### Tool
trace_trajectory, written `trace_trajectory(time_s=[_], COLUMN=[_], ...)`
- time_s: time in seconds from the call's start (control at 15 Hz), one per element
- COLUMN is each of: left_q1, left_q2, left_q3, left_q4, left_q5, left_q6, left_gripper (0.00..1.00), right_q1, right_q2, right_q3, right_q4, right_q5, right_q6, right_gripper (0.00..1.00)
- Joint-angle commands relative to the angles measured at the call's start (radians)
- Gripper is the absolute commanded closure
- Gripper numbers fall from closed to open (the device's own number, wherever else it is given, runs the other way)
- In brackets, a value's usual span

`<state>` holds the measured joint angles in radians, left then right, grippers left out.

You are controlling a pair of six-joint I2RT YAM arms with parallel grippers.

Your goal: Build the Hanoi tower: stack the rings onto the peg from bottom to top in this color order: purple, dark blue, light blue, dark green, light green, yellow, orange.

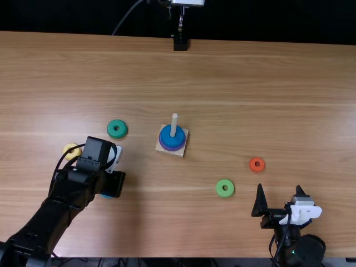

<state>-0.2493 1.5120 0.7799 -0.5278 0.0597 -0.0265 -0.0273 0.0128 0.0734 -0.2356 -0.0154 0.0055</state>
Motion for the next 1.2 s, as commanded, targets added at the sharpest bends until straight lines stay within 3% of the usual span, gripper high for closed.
trace_trajectory(time_s=[0.0,0.13,0.2,1.13], left_q1=[-0.007,-0.005,-0.005,-0.008], left_q2=[0.017,0.017,0.017,0.02], left_q3=[0.027,0.033,0.035,0.024], left_q4=[-0.006,-0.021,-0.023,-0.082], left_q5=[-0.003,-0.006,-0.008,-0.006], left_q6=[0.012,0.012,0.012,0.017], left_gripper=[0.54,0.15,0.0,0.0], right_q1=[-0.011,-0.011,-0.013,-0.011], right_q2=[-0.013,-0.013,-0.013,-0.013], right_q3=[-0.053,-0.053,-0.053,-0.053], right_q4=[-0.075,-0.075,-0.075,-0.075], right_q5=[-0.003,-0.003,-0.003,-0.003], right_q6=[0.002,0.002,0.002,0.002], right_gripper=[0.0,0.0,0.0,0.0])
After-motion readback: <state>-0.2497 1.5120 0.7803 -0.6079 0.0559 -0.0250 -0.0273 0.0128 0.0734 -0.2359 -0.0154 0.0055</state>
